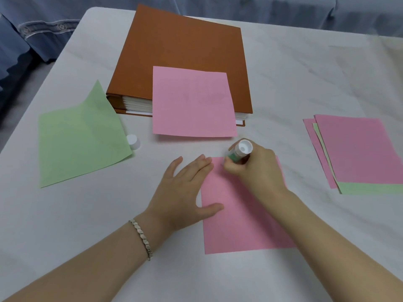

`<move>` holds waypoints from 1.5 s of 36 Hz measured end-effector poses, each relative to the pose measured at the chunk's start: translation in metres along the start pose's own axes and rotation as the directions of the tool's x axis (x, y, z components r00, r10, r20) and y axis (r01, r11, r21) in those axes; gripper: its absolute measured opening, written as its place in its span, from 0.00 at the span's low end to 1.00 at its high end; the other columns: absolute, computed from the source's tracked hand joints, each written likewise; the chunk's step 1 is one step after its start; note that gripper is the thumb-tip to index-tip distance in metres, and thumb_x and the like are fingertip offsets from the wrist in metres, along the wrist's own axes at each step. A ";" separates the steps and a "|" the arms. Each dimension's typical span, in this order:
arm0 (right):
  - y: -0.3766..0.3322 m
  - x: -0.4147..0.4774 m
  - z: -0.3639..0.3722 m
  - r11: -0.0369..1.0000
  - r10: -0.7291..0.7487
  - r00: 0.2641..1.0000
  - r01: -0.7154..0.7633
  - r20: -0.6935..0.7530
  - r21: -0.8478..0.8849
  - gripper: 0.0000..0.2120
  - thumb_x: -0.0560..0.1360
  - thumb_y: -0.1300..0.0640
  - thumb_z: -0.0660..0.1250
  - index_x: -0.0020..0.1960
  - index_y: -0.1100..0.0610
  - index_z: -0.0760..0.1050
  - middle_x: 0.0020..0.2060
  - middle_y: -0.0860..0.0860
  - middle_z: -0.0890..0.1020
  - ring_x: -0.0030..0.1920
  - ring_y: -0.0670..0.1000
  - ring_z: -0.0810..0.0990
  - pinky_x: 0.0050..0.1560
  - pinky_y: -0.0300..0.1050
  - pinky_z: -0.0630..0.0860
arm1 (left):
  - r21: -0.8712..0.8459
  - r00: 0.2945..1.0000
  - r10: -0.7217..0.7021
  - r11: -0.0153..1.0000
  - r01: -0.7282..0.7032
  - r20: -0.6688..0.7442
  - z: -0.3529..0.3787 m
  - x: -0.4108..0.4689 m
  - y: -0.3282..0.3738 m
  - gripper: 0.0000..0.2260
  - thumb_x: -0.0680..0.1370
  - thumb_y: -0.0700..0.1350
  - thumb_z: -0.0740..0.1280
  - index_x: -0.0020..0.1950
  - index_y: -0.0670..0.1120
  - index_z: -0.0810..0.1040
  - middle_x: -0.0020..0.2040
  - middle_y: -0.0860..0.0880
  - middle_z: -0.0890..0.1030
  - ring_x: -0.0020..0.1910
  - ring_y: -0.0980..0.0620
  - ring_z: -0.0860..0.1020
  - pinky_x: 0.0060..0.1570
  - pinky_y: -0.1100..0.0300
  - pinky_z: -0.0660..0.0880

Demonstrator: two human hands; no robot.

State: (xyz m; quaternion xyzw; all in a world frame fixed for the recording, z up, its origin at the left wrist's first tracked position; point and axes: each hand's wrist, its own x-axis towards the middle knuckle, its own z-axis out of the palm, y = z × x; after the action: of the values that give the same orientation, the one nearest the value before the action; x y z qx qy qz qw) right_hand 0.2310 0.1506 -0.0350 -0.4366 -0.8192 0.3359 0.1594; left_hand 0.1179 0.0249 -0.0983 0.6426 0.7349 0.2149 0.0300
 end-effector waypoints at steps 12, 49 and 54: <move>0.038 0.002 -0.031 0.995 0.096 0.992 -0.096 -0.077 0.004 0.06 0.66 0.56 0.73 0.38 0.52 0.76 0.34 0.48 0.80 0.38 0.51 0.78 0.38 0.45 0.73 | 0.016 0.999 -0.005 1.000 0.005 0.035 -0.003 0.000 0.001 0.36 0.71 0.67 0.57 0.67 0.43 0.73 0.69 0.49 0.72 0.70 0.57 0.61 0.67 0.48 0.53; -0.003 -0.035 -0.006 0.995 0.006 0.985 0.011 0.175 -0.094 0.04 0.70 0.53 0.69 0.44 0.49 0.81 0.39 0.43 0.84 0.42 0.44 0.80 0.44 0.41 0.75 | 0.006 0.997 -0.058 0.998 0.058 -0.052 0.002 -0.027 0.011 0.34 0.70 0.66 0.58 0.65 0.44 0.75 0.68 0.51 0.73 0.70 0.53 0.65 0.68 0.47 0.55; 0.000 -0.024 -0.006 0.998 0.007 0.993 0.000 0.114 -0.065 0.03 0.69 0.55 0.70 0.42 0.50 0.81 0.37 0.43 0.83 0.38 0.42 0.79 0.40 0.39 0.74 | 0.009 0.997 -0.054 0.998 0.054 -0.062 0.002 -0.028 0.012 0.33 0.70 0.66 0.59 0.65 0.43 0.76 0.68 0.50 0.73 0.70 0.53 0.66 0.68 0.47 0.57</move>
State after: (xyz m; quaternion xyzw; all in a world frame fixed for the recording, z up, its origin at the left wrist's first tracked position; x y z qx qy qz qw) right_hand 0.2476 0.1335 -0.0295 -0.4231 -0.8366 0.3341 0.0973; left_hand 0.1342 -0.0006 -0.1027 0.6157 0.7536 0.2298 0.0099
